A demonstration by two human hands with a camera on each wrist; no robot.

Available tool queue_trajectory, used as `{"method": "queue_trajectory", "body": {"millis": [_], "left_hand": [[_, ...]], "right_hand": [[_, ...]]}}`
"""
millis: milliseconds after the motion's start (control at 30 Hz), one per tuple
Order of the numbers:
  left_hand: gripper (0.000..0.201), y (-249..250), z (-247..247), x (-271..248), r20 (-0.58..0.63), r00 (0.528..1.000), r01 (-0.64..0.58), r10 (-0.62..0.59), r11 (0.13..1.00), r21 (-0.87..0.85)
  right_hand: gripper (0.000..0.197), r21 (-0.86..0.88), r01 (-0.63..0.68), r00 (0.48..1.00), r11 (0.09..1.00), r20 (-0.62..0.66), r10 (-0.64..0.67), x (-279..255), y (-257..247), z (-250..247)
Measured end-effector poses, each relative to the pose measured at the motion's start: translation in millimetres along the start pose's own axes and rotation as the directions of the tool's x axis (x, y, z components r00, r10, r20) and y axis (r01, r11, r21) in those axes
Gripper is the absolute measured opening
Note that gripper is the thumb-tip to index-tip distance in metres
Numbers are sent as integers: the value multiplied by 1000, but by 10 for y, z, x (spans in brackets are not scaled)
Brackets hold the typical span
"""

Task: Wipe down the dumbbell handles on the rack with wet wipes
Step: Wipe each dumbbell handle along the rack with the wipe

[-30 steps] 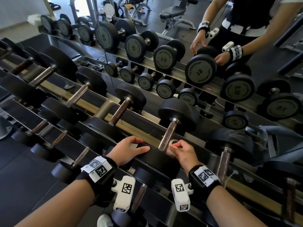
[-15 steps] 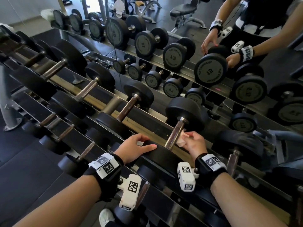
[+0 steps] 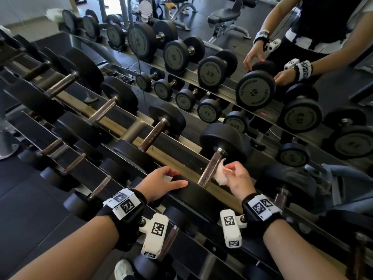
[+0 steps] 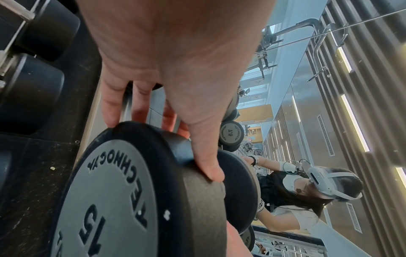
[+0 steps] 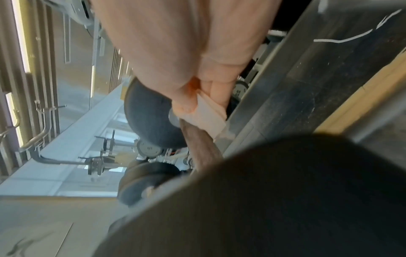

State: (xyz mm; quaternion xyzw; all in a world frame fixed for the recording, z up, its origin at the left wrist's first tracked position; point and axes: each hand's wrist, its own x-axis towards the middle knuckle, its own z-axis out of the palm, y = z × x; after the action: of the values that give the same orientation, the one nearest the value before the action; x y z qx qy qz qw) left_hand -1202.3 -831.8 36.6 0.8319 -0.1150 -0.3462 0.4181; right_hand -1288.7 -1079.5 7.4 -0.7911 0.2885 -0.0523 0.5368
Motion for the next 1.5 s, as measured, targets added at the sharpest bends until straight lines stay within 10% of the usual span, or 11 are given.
{"method": "queue_trajectory", "body": {"millis": [567, 700, 800, 967, 1100, 1267, 1500], "left_hand": [[54, -112, 39, -25, -9, 1000, -23, 22, 996, -84], [53, -119, 38, -12, -15, 999, -36, 35, 996, -82], [54, -135, 40, -3, -30, 999, -41, 39, 997, -66], [56, -156, 35, -11, -23, 999, -30, 28, 996, -79], [55, -139, 30, -7, -13, 1000, -25, 24, 995, -92], [54, -140, 30, -9, -8, 1000, -24, 24, 995, -99], [54, -134, 35, -12, 0, 1000, -23, 23, 995, -94]], "right_hand": [[34, -191, 409, 871, 892, 374, -319, 448, -732, -174], [44, -330, 582, 752, 743, 567, -336, 591, -825, -22], [51, -505, 740, 627, 445, 757, -185, 687, -746, 71], [37, -613, 664, 693, 427, 720, -45, 723, -584, 7], [43, -555, 710, 630, 434, 776, -38, 734, -605, 25], [36, -513, 856, 507, 66, 858, 82, 786, -675, 101], [21, -575, 713, 618, 401, 785, 28, 551, -641, 199]]}}
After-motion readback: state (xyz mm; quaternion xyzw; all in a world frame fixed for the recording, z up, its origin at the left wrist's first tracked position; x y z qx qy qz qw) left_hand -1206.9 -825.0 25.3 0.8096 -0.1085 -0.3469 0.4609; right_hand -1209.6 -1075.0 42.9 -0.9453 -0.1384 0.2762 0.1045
